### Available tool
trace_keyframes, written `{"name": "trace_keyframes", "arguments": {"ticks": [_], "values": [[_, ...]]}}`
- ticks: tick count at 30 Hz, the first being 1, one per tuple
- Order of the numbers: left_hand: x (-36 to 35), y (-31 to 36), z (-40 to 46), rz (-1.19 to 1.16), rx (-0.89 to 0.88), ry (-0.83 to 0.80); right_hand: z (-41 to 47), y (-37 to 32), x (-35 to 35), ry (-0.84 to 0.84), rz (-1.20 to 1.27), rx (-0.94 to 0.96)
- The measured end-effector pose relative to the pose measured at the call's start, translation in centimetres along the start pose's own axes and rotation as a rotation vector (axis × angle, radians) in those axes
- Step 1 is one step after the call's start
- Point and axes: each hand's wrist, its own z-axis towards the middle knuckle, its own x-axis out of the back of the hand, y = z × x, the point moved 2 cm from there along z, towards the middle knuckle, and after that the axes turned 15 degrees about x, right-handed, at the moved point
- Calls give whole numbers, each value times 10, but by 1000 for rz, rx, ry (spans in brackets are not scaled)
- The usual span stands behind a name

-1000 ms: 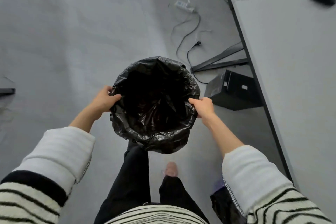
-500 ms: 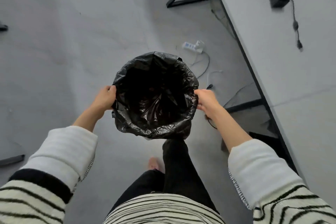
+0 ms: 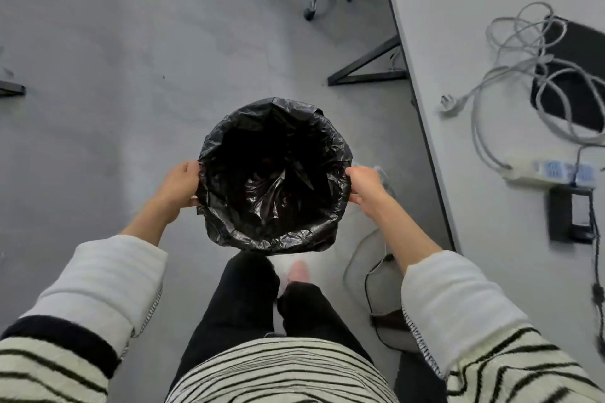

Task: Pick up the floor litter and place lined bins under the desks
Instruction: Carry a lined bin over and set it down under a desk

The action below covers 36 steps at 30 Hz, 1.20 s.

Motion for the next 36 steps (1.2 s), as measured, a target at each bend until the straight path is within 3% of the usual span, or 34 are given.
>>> {"name": "trace_keyframes", "arguments": {"ticks": [8,15,23,30,36], "values": [[19,164,141,1,39,-100,181,-112,-64,24,-57,-4],[7,291,274,86,91,-85,333,-170,-103,31,-82,-3],[-92,369,429,253,97,-8,539,-142,-129,-19,-279,-85],[-188,387,580,402,129,-110,689,-82,-141,64,-397,-111],[-246,404,648,404,106,-241,756,-46,-128,154,-283,-126]]}}
